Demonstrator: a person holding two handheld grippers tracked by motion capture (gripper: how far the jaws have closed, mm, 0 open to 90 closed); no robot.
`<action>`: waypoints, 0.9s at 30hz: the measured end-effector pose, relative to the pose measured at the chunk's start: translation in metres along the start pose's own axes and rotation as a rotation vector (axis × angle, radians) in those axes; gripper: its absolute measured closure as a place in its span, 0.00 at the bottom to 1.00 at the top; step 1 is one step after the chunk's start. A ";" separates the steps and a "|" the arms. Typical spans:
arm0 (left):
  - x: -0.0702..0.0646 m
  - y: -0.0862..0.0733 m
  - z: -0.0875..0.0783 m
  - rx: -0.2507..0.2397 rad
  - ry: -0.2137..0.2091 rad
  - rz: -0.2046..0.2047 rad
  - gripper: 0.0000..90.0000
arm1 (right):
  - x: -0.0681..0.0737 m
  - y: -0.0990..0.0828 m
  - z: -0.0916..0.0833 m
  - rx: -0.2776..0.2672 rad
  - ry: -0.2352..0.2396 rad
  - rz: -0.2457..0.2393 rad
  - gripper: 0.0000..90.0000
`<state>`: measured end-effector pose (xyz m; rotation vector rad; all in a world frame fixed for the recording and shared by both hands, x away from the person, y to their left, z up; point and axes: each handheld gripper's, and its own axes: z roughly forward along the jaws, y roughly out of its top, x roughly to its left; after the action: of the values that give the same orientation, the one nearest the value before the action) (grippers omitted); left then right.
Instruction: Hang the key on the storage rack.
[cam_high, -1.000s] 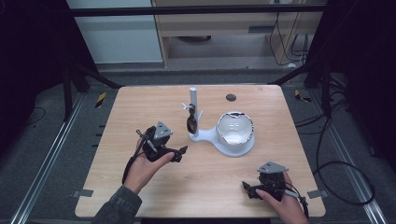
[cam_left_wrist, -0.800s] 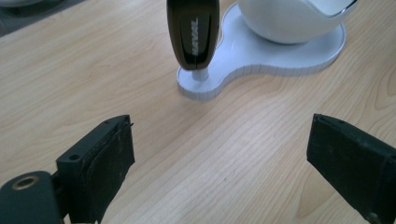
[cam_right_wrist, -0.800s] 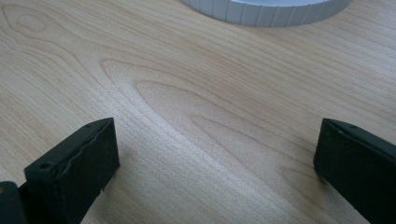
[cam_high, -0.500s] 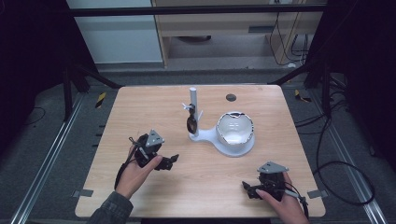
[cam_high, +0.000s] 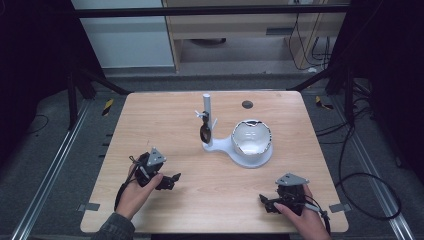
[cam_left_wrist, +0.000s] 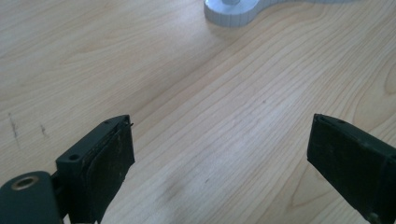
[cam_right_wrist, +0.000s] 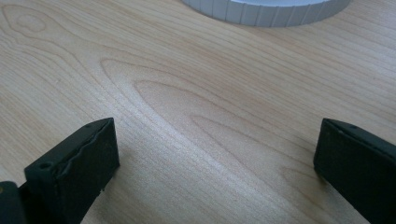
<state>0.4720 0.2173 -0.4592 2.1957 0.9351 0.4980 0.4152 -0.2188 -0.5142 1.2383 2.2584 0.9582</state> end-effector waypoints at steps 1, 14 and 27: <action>0.000 0.000 0.000 0.000 0.000 0.000 0.07 | 0.000 0.000 0.000 0.000 0.000 0.000 0.00; 0.018 -0.027 0.000 0.015 0.036 -0.033 0.08 | 0.000 0.000 0.000 0.002 0.002 0.007 0.00; 0.033 -0.047 -0.005 0.016 0.075 -0.081 0.08 | 0.000 0.000 0.000 0.000 -0.001 0.000 0.00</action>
<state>0.4680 0.2677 -0.4872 2.1565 1.0665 0.5388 0.4152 -0.2188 -0.5142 1.2388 2.2577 0.9577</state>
